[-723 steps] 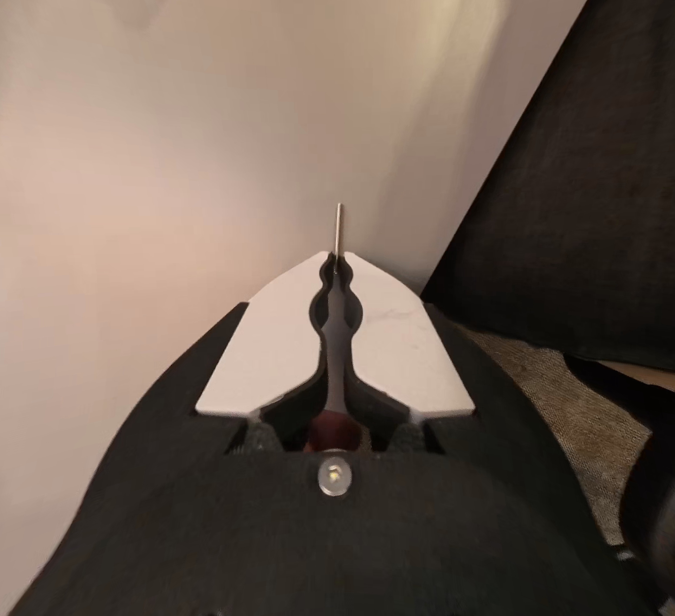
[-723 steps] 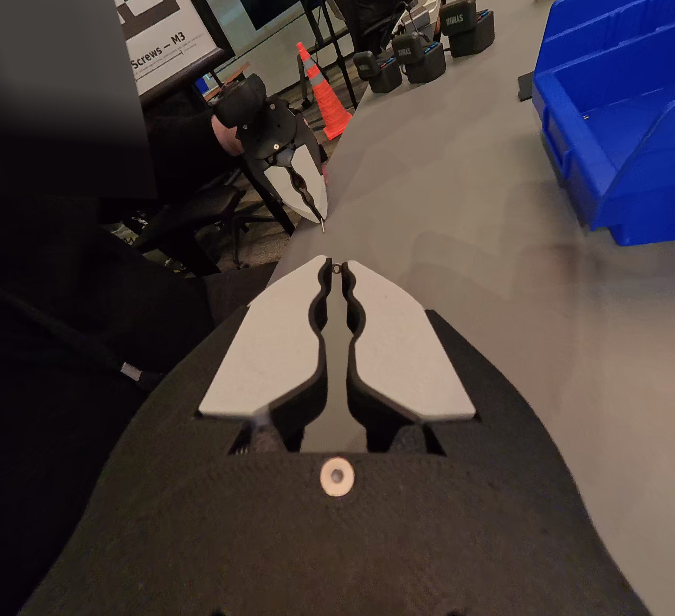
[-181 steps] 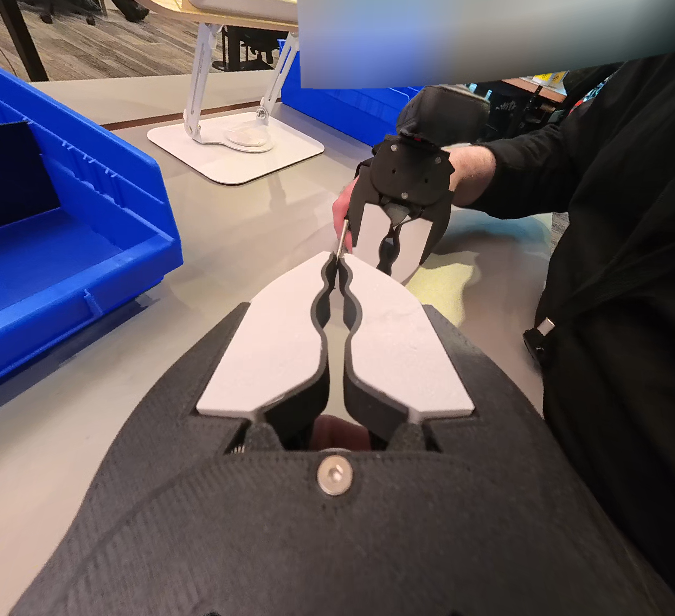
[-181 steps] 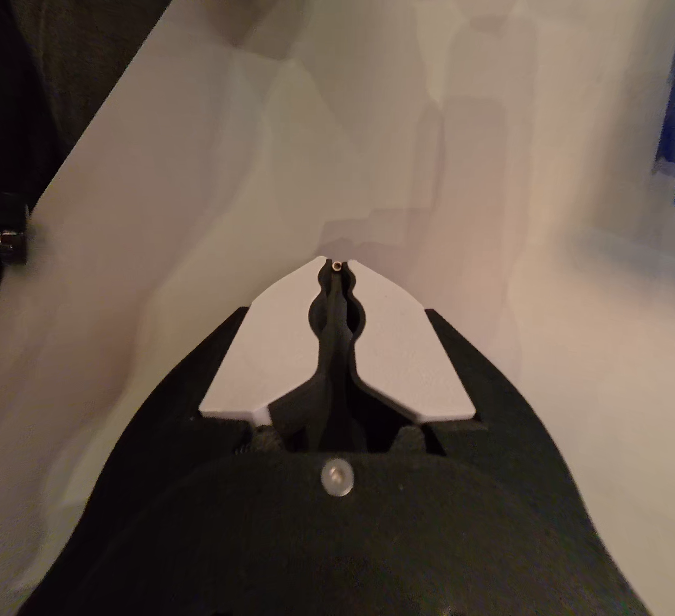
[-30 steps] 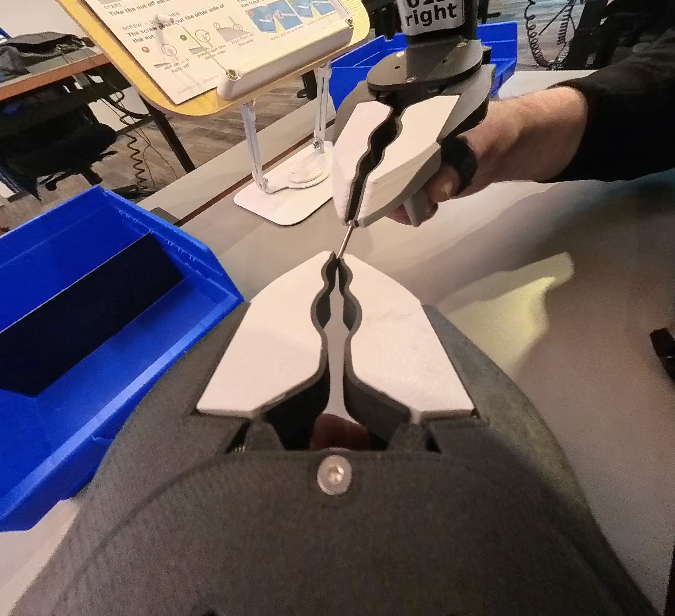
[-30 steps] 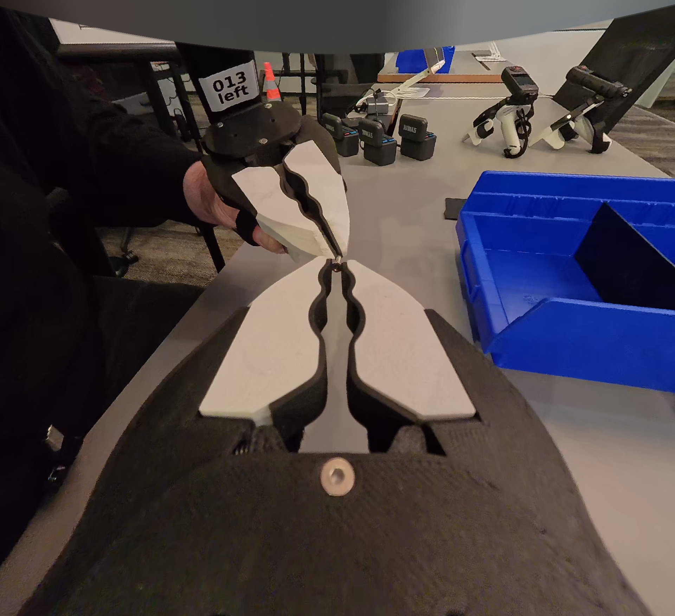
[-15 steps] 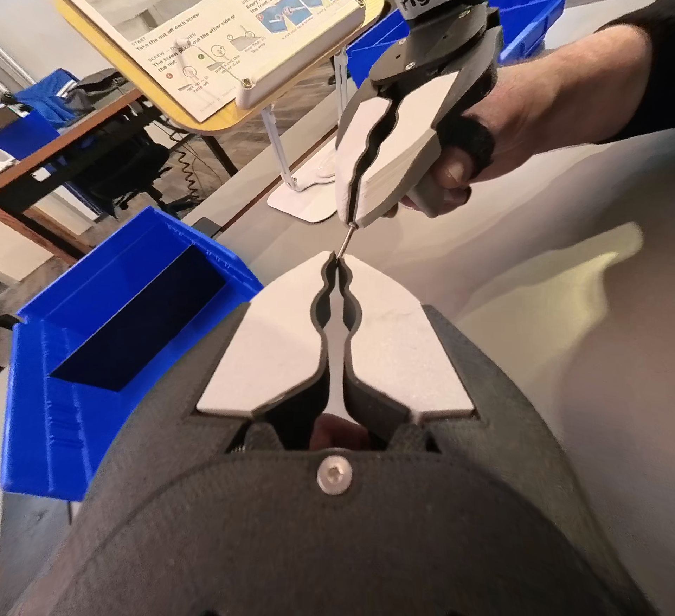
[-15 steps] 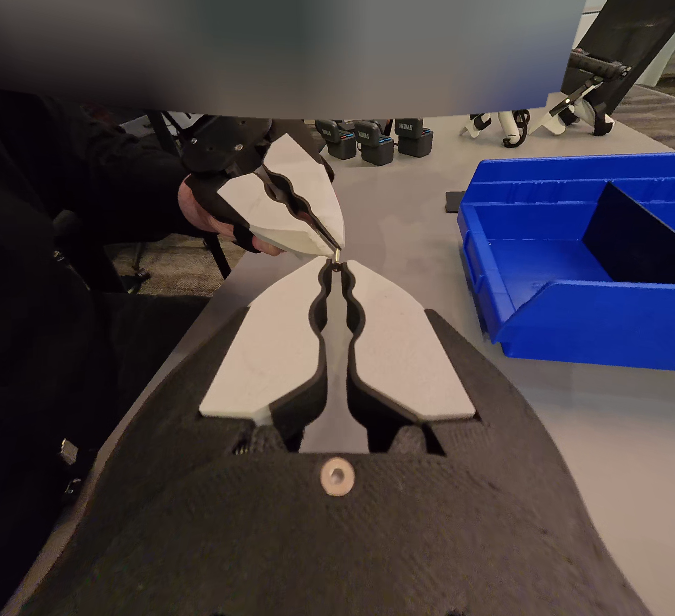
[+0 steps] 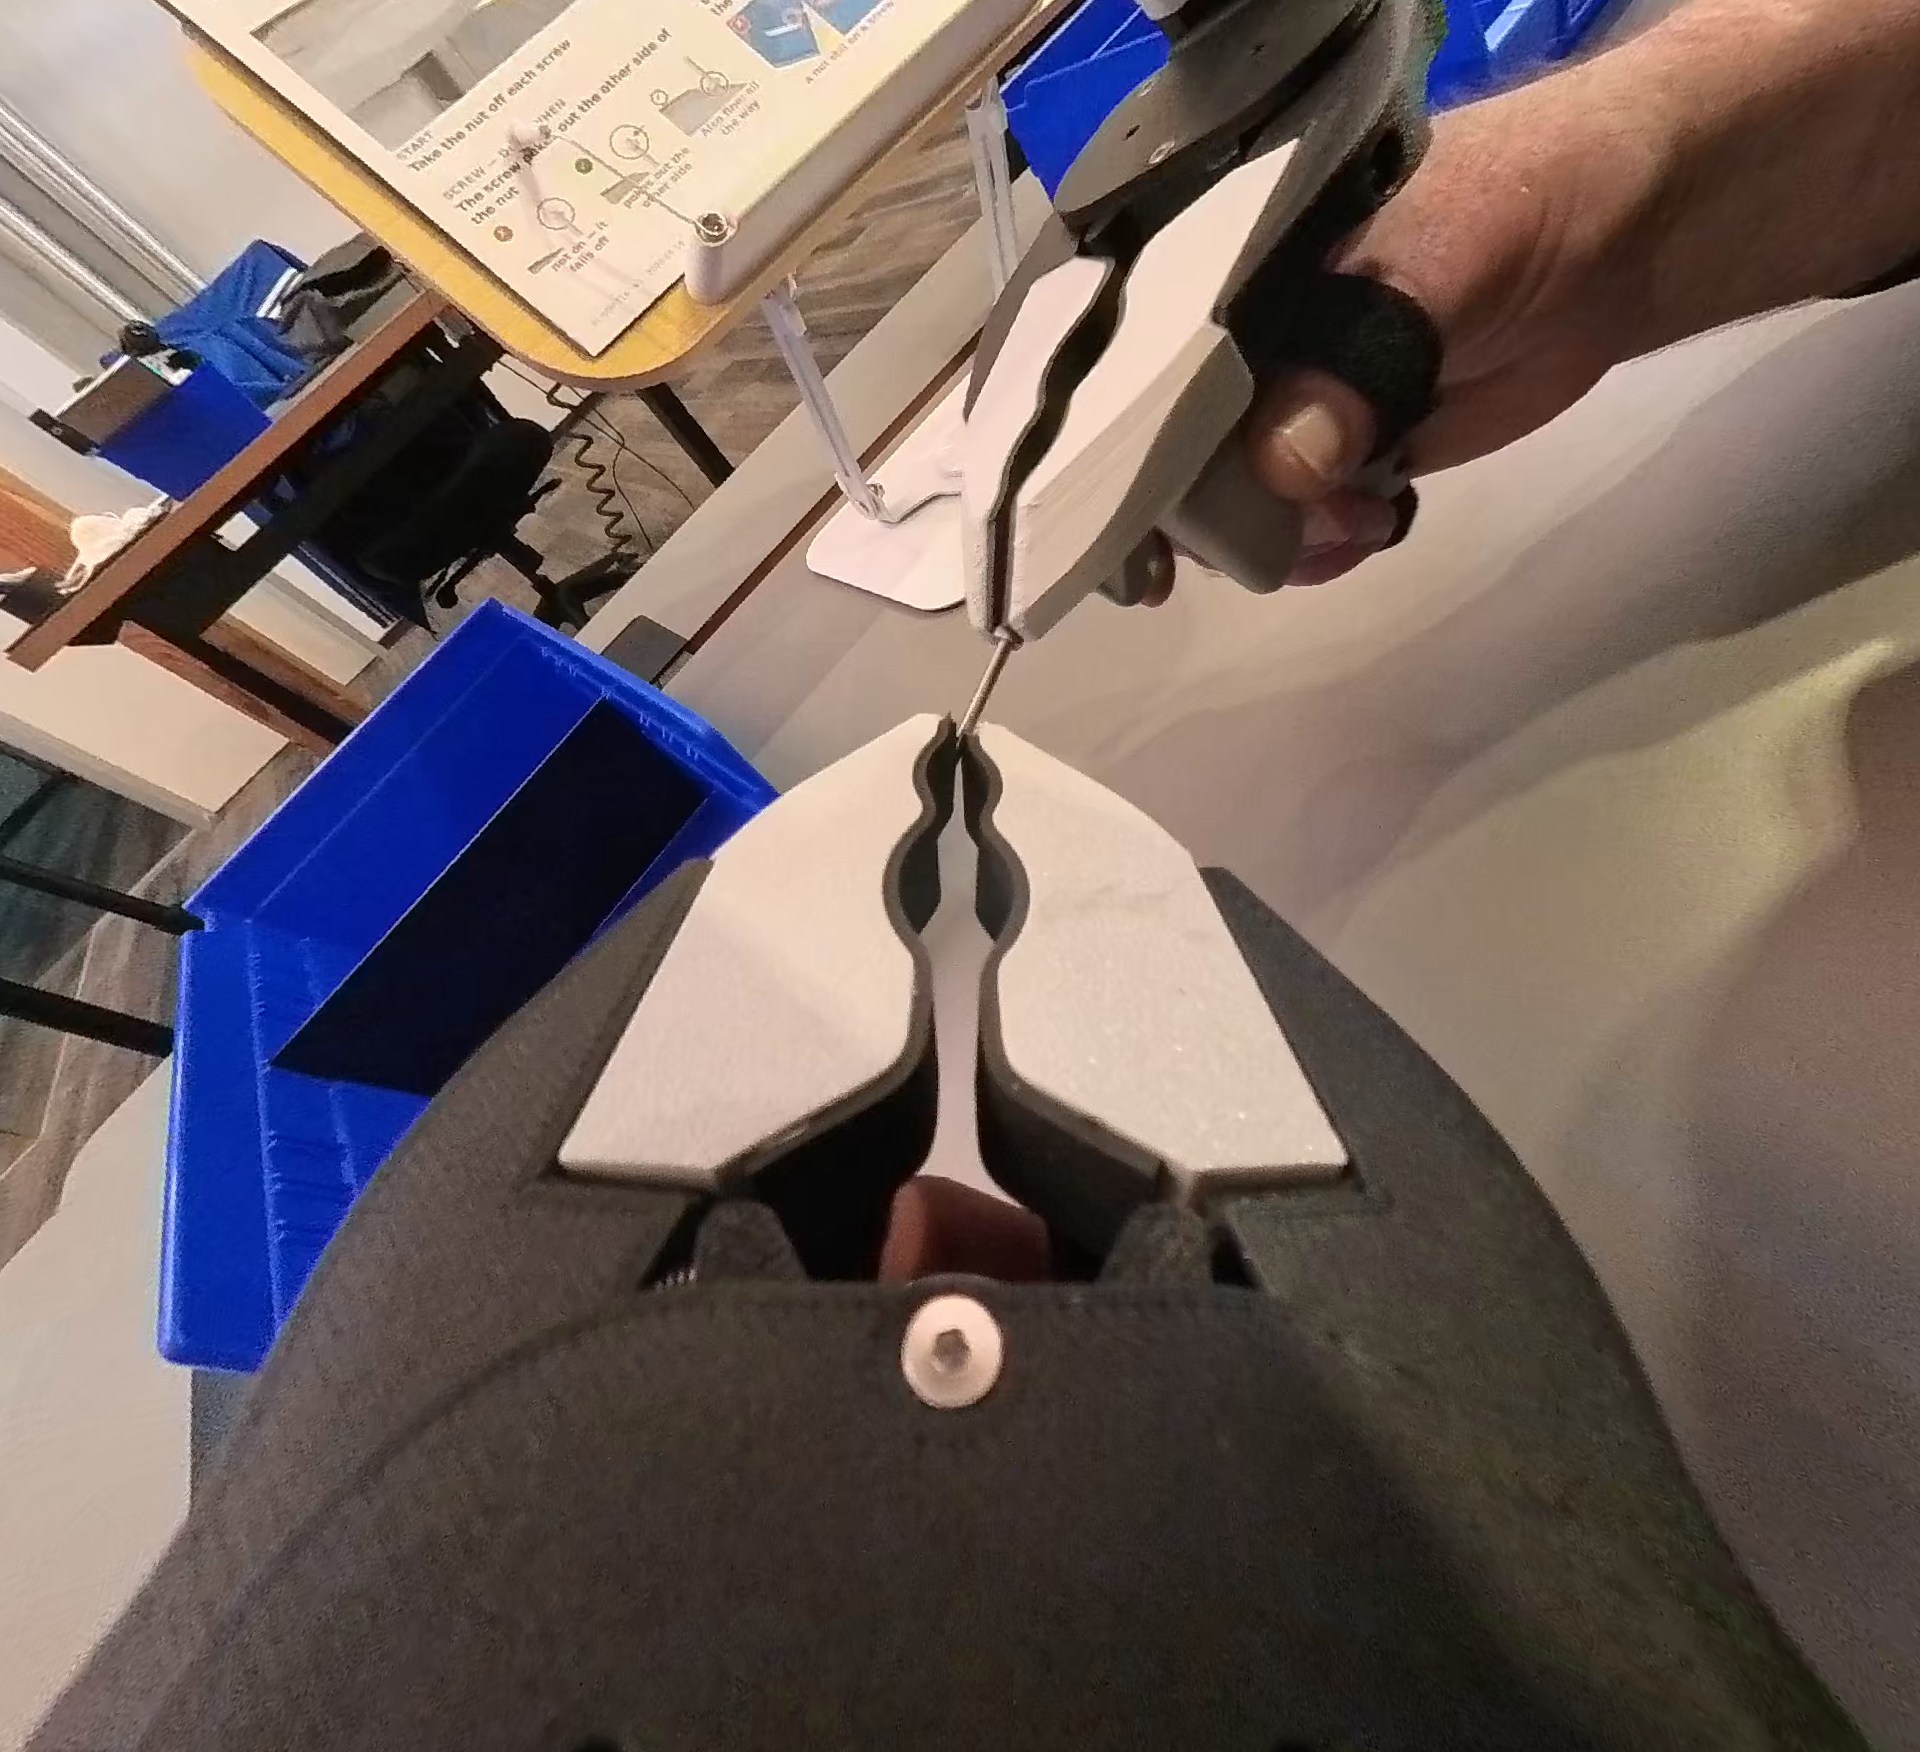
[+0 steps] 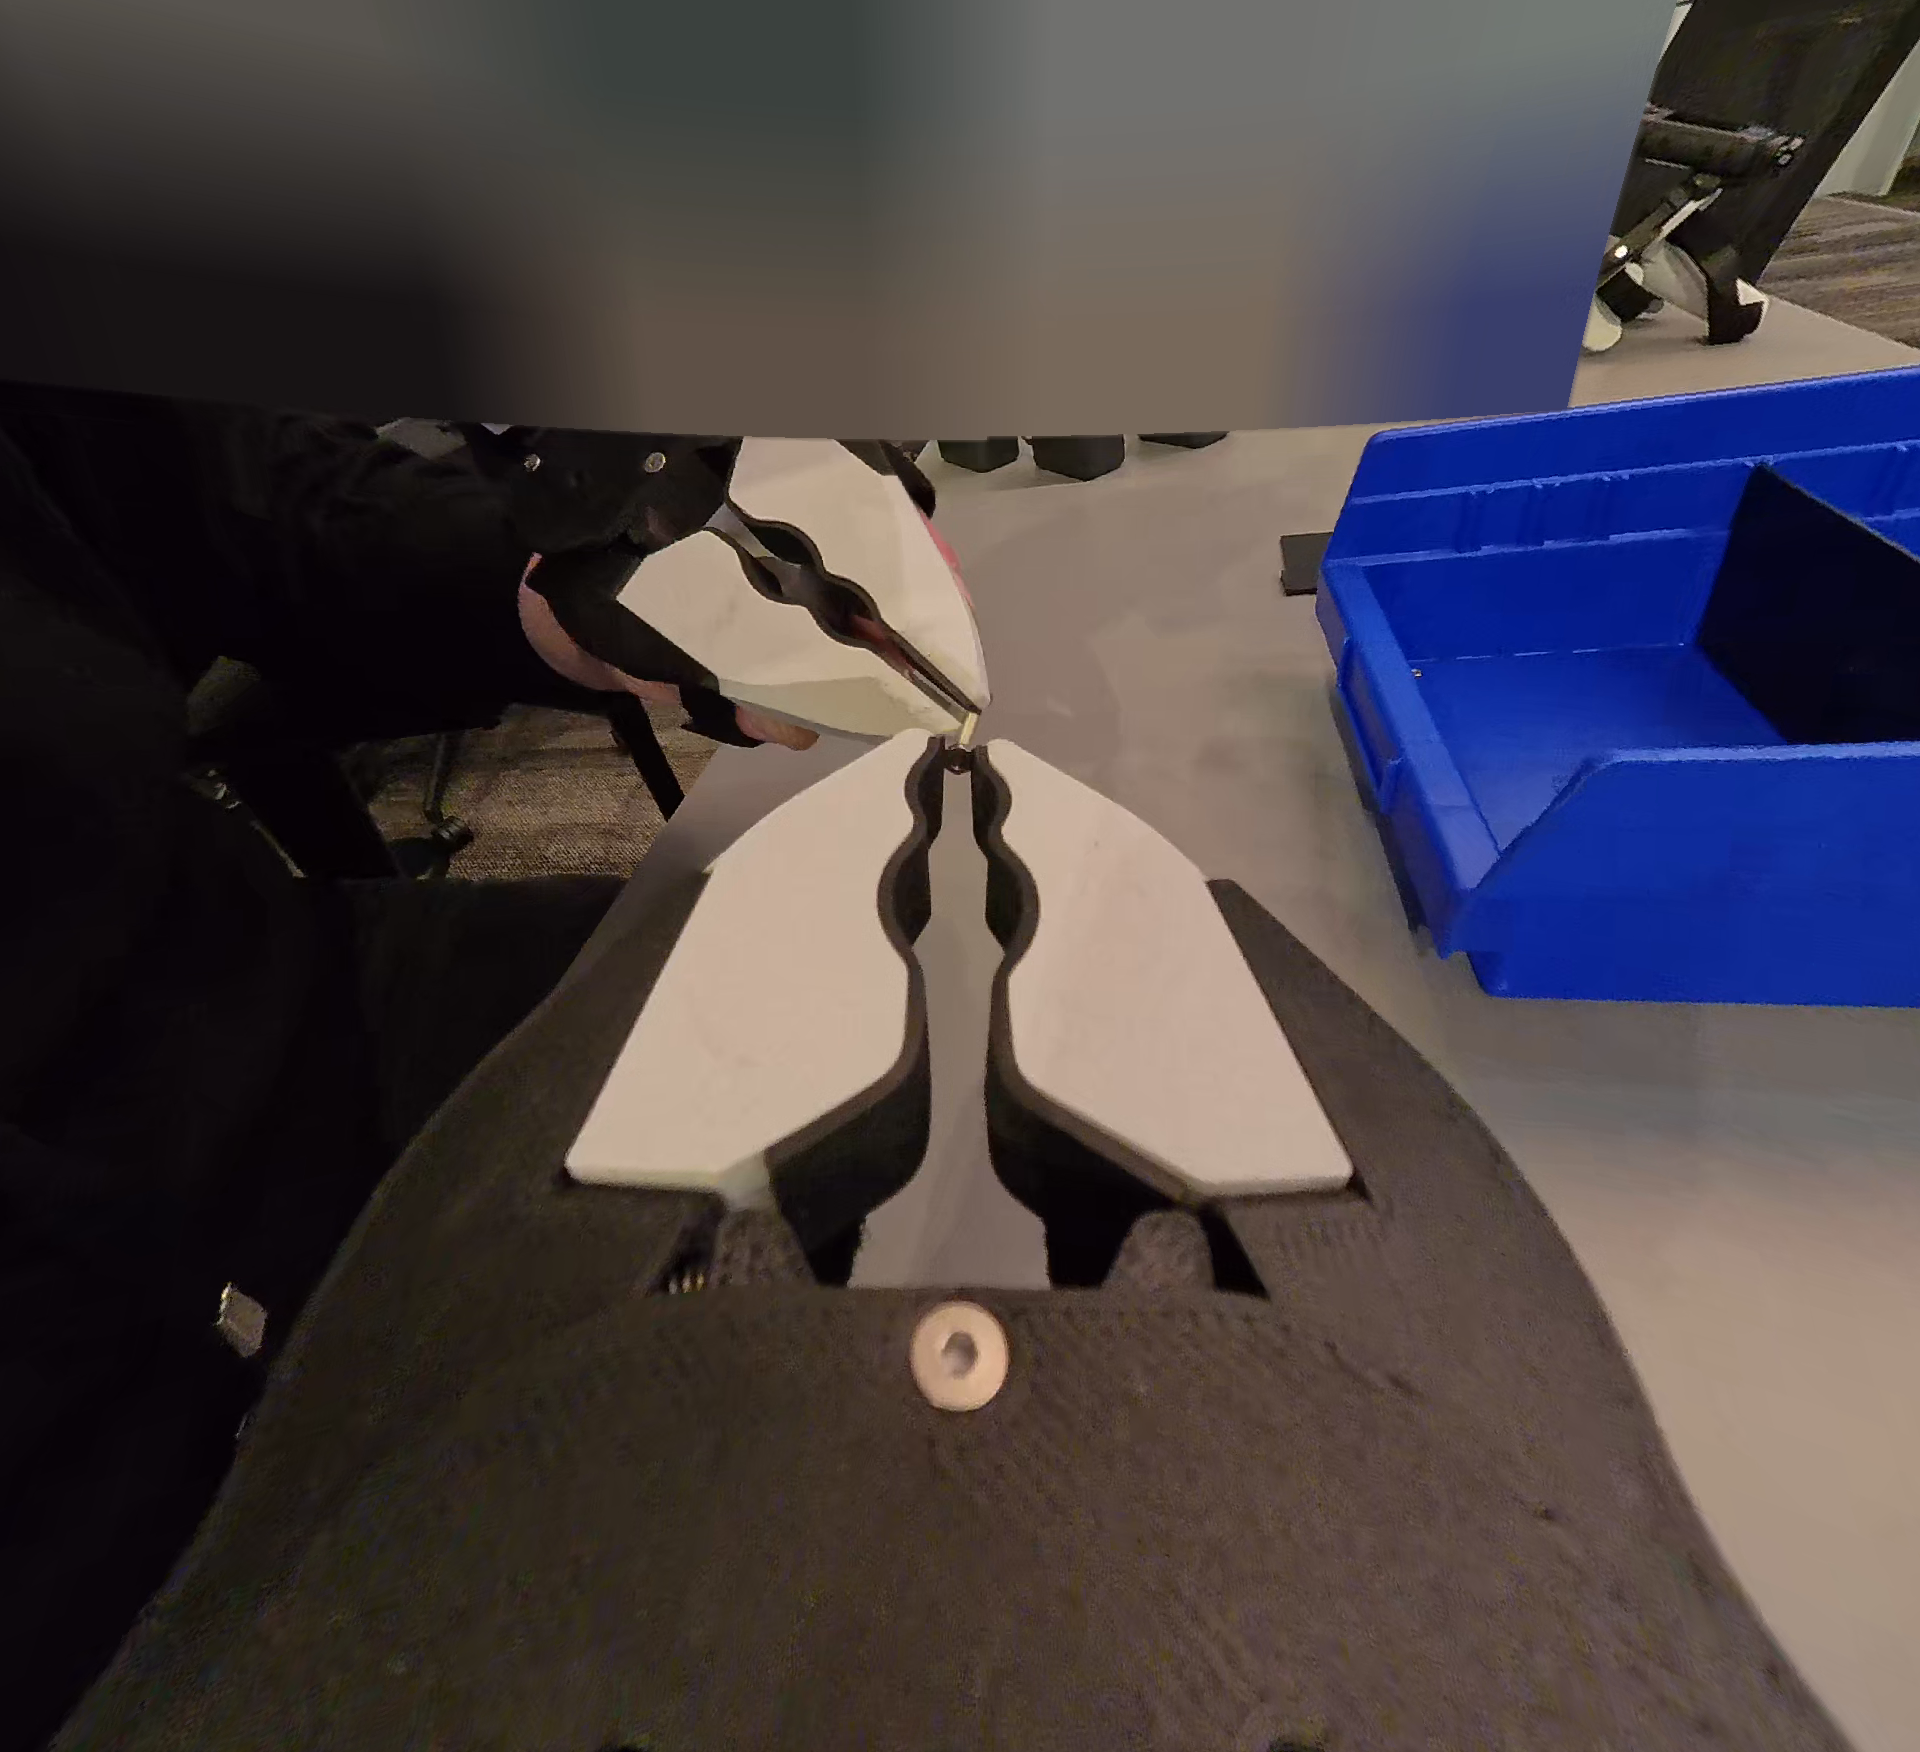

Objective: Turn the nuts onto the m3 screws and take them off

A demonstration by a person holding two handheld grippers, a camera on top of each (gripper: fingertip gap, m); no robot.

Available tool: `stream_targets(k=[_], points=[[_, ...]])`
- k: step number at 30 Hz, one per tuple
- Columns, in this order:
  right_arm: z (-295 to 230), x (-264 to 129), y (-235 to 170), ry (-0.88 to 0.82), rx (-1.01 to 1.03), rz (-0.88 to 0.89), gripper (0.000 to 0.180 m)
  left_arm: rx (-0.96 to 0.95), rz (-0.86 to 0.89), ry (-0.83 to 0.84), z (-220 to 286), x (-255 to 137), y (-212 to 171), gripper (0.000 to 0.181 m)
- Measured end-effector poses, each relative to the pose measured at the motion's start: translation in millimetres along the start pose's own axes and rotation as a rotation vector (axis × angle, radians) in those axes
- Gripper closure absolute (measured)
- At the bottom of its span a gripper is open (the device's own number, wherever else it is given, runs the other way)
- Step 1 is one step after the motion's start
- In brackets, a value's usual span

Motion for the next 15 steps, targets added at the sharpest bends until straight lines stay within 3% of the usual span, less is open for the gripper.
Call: stream_targets(k=[15], points=[[0.9, -0.4, -0.4, -0.008, 0.003, 0.010, 0.175, 0.009, -0.002, 0.007, 0.1, 1.0, -0.5, 0.181]])
Point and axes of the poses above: each gripper's, where its closed fingertips meet, x out along the fingers, y out of its top, z = x × y across the jaws, the point moved 4 cm from there along -x, back along the fingers, and after that the axes turned 14 degrees about x, right-handed, at the moved point
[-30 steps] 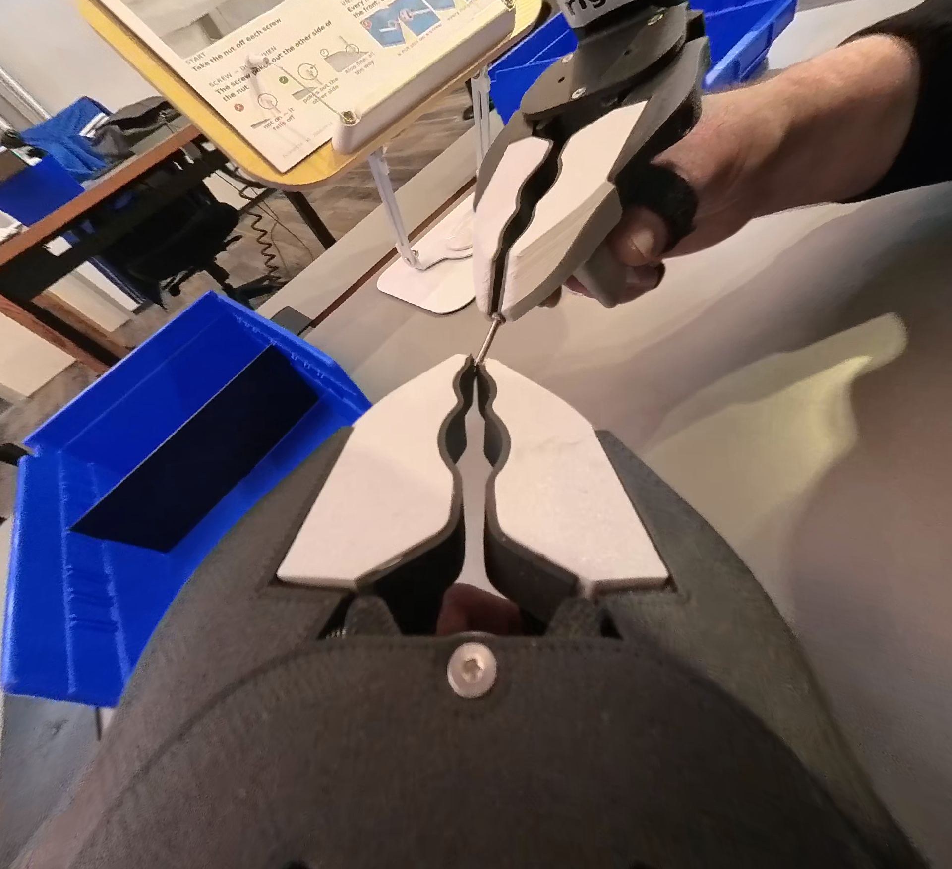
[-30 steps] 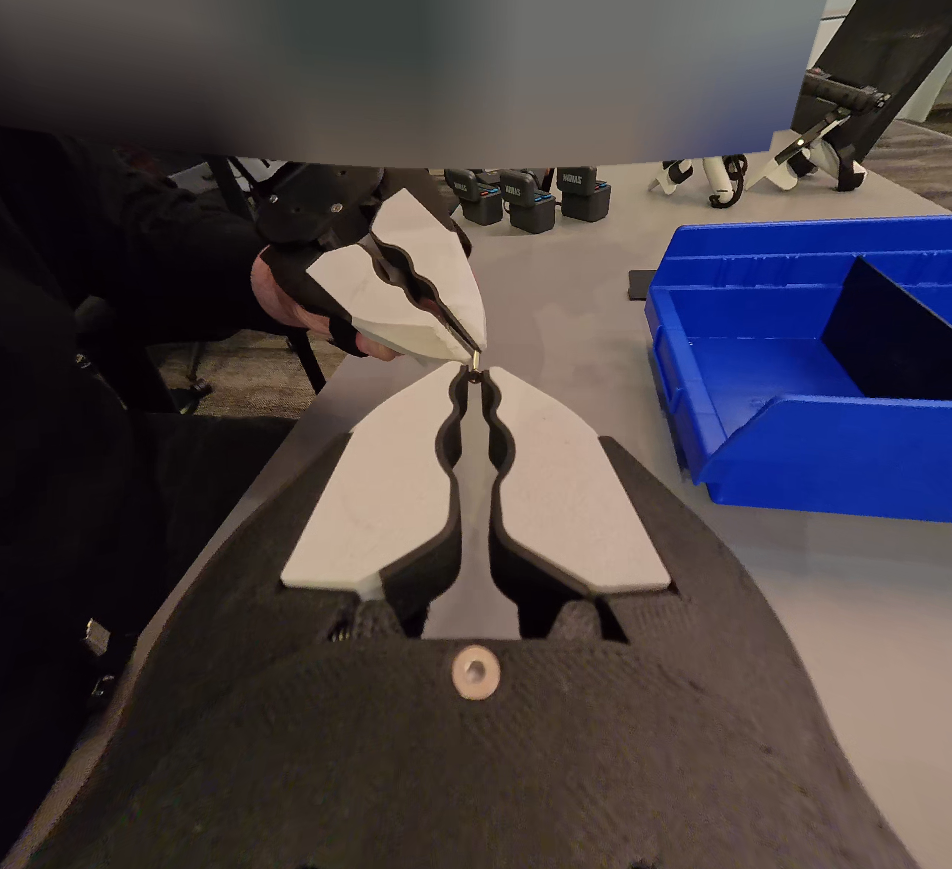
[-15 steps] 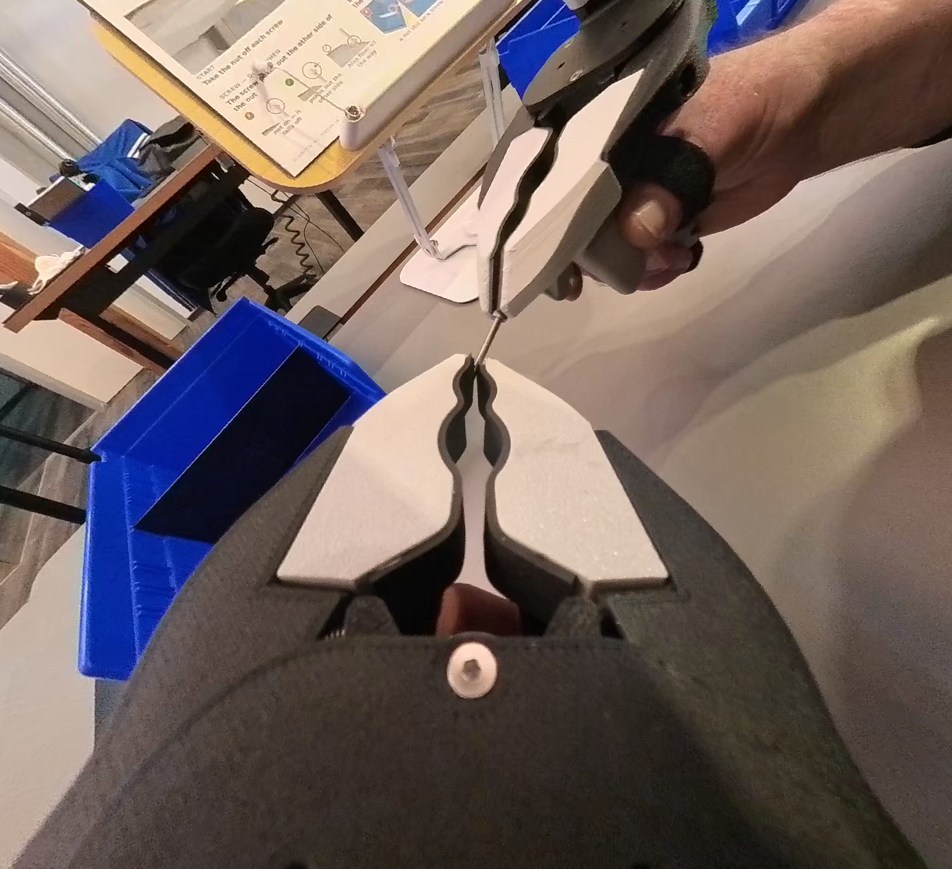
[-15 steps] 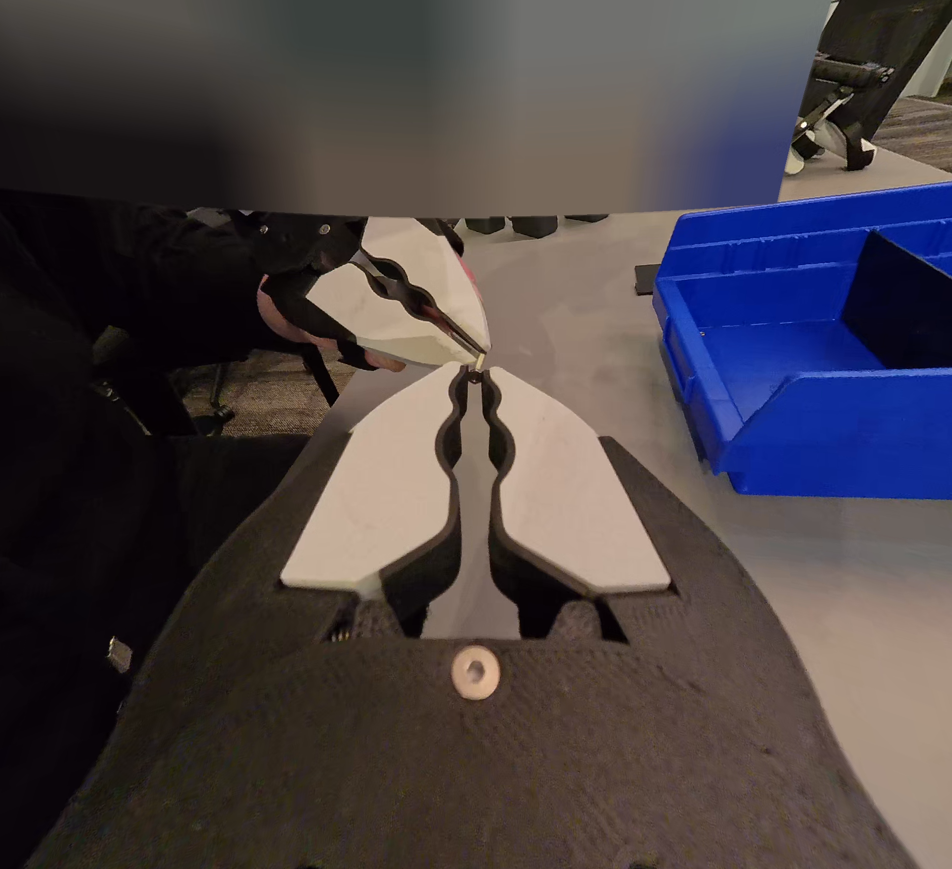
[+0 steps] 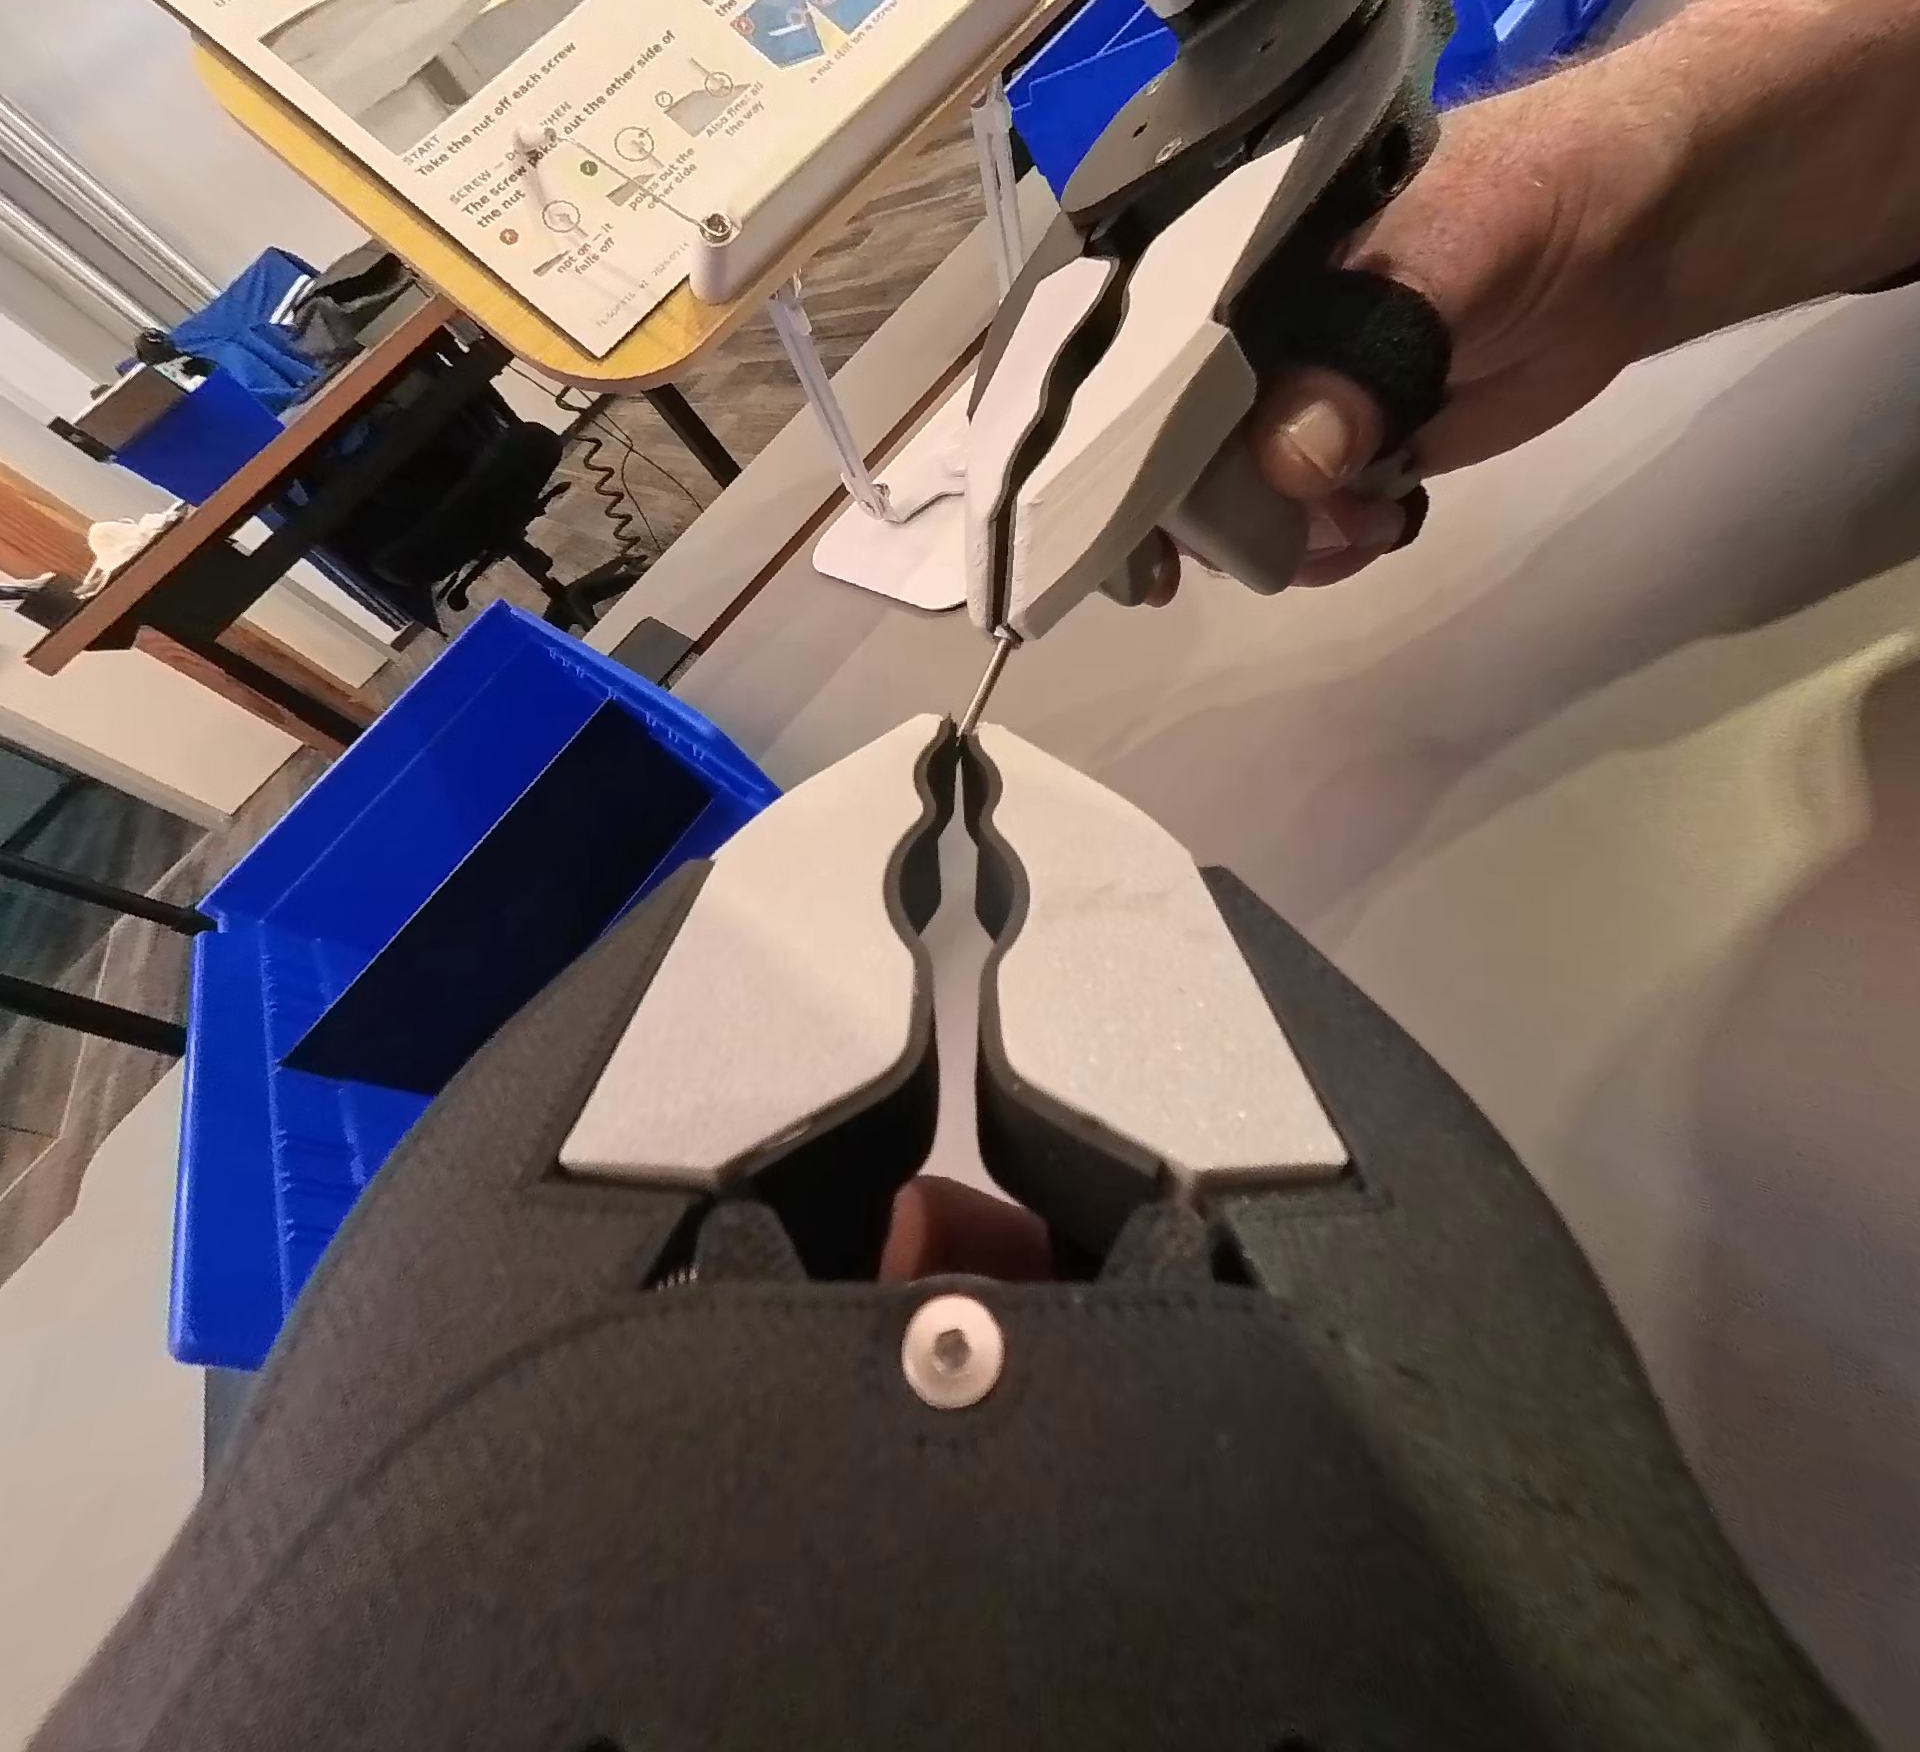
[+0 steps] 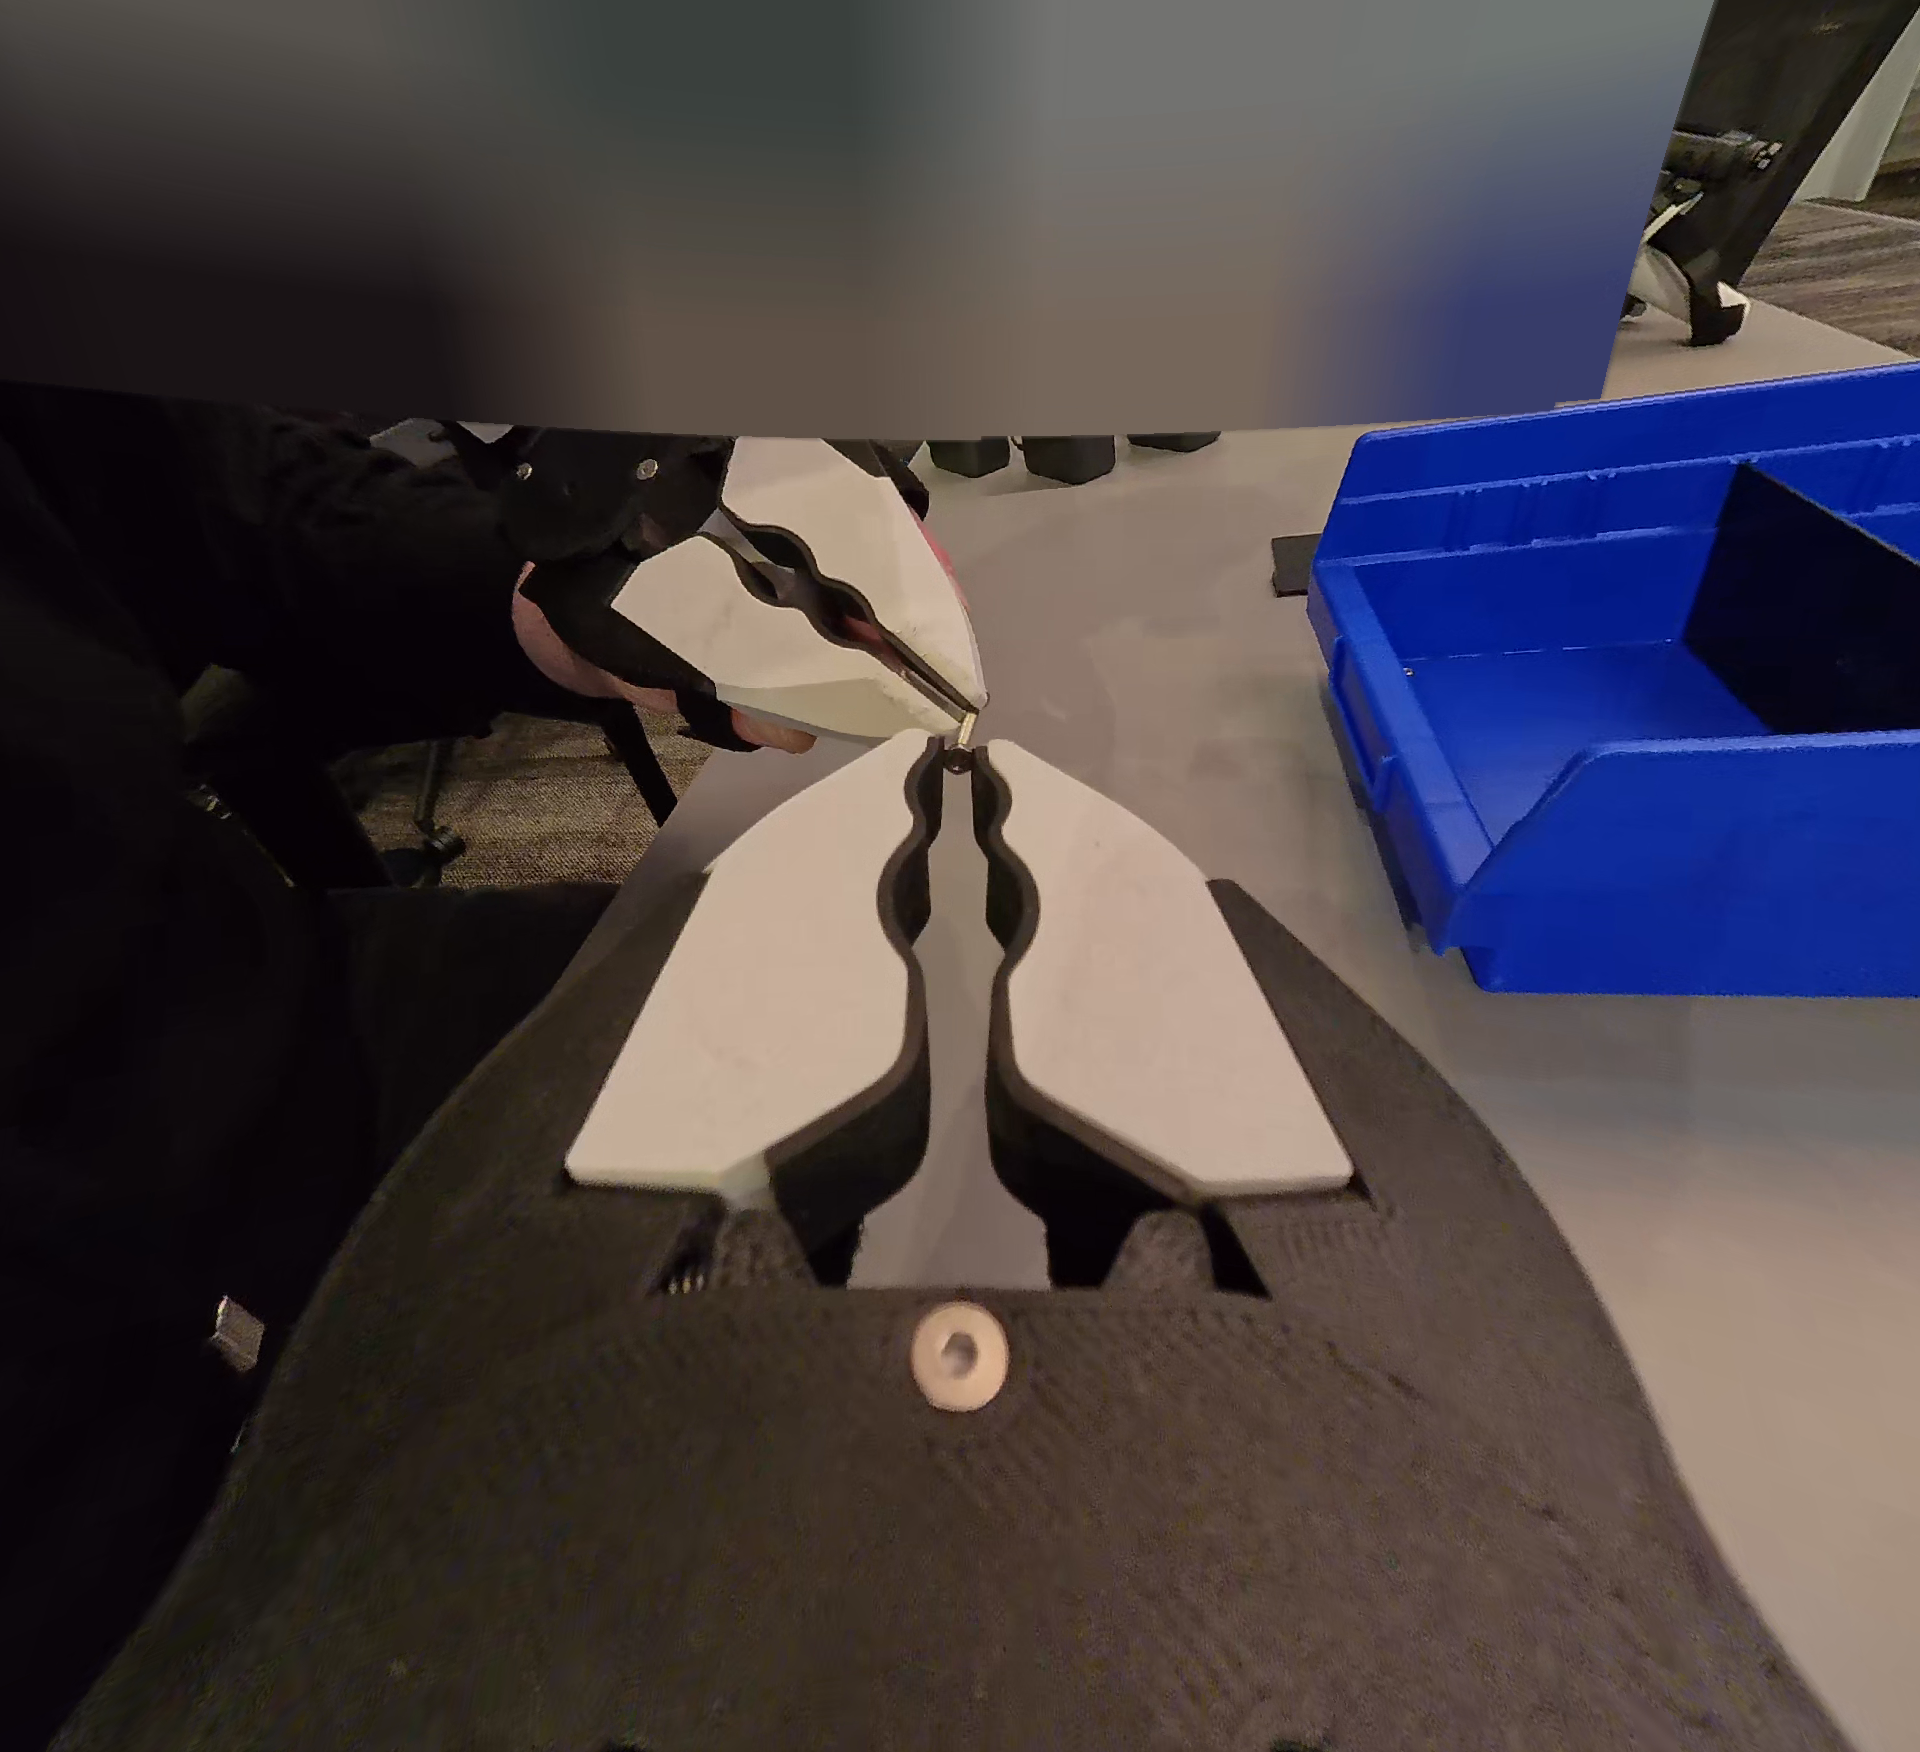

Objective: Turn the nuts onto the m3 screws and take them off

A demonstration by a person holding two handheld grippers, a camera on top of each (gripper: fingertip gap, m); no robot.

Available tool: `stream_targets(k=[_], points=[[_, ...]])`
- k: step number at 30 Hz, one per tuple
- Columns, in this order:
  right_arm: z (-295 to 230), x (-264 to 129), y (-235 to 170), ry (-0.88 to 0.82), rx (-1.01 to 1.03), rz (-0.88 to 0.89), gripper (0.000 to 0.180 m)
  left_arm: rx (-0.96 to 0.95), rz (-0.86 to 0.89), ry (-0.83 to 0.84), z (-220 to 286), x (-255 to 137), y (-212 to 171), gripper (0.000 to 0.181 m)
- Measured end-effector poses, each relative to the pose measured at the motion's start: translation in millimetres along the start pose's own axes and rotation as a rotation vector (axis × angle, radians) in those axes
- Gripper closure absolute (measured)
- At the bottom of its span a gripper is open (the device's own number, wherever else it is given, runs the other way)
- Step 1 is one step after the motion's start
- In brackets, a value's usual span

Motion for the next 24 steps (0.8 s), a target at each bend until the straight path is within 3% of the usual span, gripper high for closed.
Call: stream_targets(k=[24], points=[[0.2, -1.6, -3.4, -0.009, 0.022, 0.013, 0.174, 0.054, -0.016, -0.005, 5.1, 2.9, 0.8, 0.181]])
Point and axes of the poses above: each gripper's, where its closed fingertips meet, x out along the fingers, y out of its top, z = x × y across the jaws, the point moved 4 cm from there along -x, back along the fingers, and after that the axes turned 14 degrees about x, right-handed, at the moved point
